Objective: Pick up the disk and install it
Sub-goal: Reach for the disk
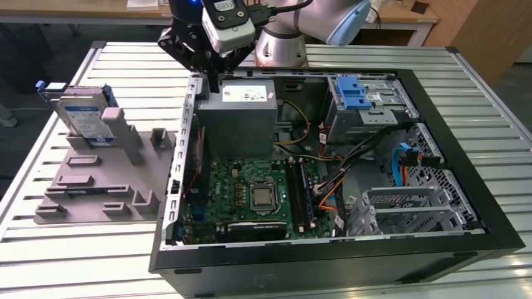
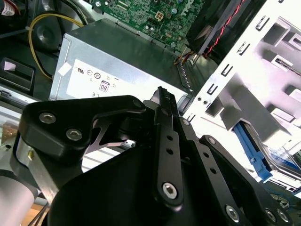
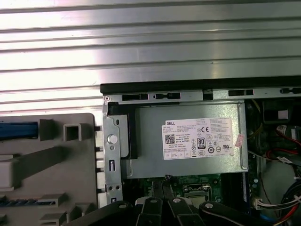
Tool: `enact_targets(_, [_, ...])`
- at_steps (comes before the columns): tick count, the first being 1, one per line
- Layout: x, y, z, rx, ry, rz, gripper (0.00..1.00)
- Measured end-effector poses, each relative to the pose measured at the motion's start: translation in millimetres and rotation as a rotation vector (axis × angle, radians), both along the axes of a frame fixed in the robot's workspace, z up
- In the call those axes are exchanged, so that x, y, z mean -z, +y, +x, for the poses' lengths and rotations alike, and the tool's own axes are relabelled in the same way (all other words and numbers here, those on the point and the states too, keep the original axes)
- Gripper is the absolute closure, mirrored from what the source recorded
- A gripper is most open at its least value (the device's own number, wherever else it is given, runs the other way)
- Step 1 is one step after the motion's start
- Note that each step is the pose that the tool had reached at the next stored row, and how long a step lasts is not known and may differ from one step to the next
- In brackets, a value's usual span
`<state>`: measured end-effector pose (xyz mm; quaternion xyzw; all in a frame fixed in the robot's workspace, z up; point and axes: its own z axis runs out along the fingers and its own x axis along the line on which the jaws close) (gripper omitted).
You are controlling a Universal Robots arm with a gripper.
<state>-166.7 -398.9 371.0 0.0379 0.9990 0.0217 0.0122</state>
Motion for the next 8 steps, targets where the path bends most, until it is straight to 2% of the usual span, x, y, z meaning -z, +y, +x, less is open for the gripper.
enact_targets(8, [1.1,0.0,-3.0,0.000,0.0000,0.0000,0.89])
